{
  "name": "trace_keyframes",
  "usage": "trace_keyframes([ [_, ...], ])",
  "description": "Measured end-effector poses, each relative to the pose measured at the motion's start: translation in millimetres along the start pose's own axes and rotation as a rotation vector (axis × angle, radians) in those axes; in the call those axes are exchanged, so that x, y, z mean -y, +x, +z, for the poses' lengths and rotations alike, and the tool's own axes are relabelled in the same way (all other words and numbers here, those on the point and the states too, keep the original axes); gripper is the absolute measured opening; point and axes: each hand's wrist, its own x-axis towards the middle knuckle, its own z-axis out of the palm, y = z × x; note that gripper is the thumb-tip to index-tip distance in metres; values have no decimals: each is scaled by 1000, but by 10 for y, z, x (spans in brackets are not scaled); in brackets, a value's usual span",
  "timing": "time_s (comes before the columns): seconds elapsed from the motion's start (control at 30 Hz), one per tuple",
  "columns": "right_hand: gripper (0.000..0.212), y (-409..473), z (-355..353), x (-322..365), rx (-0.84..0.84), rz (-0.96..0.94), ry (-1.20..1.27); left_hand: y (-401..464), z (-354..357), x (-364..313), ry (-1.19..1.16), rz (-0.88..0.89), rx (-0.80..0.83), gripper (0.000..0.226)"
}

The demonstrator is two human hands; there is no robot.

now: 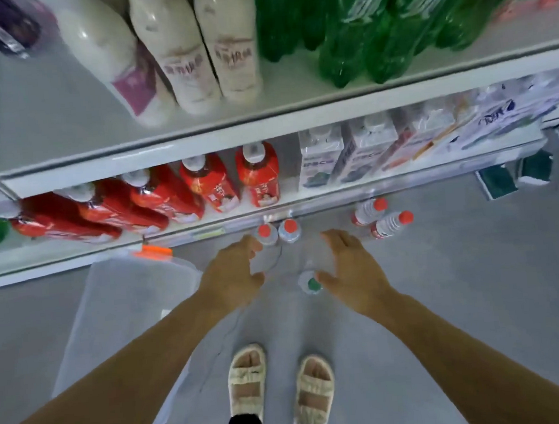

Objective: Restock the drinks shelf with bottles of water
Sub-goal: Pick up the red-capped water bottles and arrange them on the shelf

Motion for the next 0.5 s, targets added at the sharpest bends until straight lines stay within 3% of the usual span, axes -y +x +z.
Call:
trace_keyframes([
  [0.23, 61, 940, 950, -449, -16, 27, -15, 929, 650, 679, 110, 4, 16, 49],
  [0.5, 69, 1871, 1603, -819, -160, -31, 47, 1574, 1200, 1074, 160, -71, -29, 50],
])
